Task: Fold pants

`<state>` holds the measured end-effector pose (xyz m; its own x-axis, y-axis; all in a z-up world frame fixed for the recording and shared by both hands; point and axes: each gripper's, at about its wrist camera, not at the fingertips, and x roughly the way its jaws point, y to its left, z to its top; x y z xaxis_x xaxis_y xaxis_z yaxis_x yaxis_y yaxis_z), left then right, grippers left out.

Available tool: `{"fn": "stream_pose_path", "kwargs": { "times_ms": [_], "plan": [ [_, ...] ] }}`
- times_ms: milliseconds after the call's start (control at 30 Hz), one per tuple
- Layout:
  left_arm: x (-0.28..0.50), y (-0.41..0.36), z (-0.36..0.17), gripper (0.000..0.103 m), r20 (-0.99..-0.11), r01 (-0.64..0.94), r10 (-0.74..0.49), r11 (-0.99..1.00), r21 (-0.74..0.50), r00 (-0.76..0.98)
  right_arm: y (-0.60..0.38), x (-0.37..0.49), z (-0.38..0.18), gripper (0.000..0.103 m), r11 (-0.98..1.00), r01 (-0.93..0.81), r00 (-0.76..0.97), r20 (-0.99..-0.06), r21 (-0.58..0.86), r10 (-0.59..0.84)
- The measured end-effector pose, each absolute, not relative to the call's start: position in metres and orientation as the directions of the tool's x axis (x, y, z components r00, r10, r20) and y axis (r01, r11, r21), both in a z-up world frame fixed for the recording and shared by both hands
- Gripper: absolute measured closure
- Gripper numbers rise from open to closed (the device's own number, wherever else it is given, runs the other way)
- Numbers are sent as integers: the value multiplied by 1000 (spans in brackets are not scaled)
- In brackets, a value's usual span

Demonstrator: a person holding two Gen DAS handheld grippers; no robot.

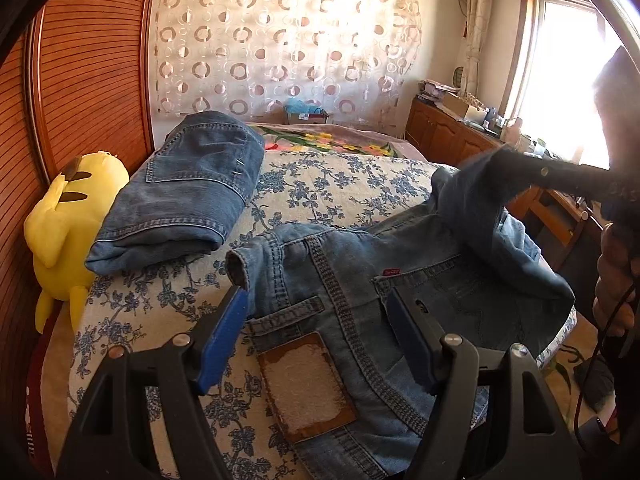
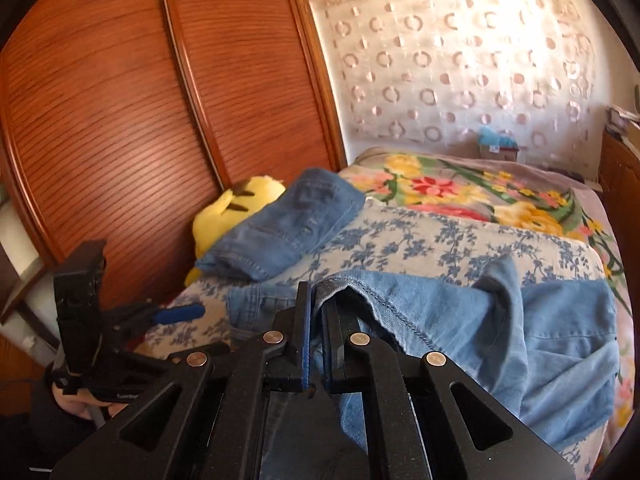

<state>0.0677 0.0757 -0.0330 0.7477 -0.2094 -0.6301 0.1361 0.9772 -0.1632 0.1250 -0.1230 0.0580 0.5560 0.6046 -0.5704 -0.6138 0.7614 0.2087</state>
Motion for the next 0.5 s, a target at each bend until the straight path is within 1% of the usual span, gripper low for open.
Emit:
{"fn": "stream_pose_path", "kwargs": {
  "times_ms": [33,100,133,167,367,500],
  "plan": [
    [68,75,-33,31,-629,135,-210,977,-166,749,-122,129,56,101,770,-602,552,-585,214,594],
    [69,74,-34,31,-631,139,-213,976,-165,746,-124,133,52,94,788,-582,561,-602,200,567],
    [69,72,-35,31,-631,142,-214,976,-163,746,-125,134,50,87,794,-577,567,-606,192,558],
    [69,71,-35,31,-632,145,-216,976,-164,745,-129,135,49,82,798,-570,567,-610,195,554],
    [75,55,-39,31,-641,180,-238,971,-155,730,-160,134,48,70,827,-538,601,-613,165,513],
    [81,43,-45,31,-652,201,-248,969,-148,717,-178,138,29,67,860,-497,619,-646,118,446]
  ]
}}
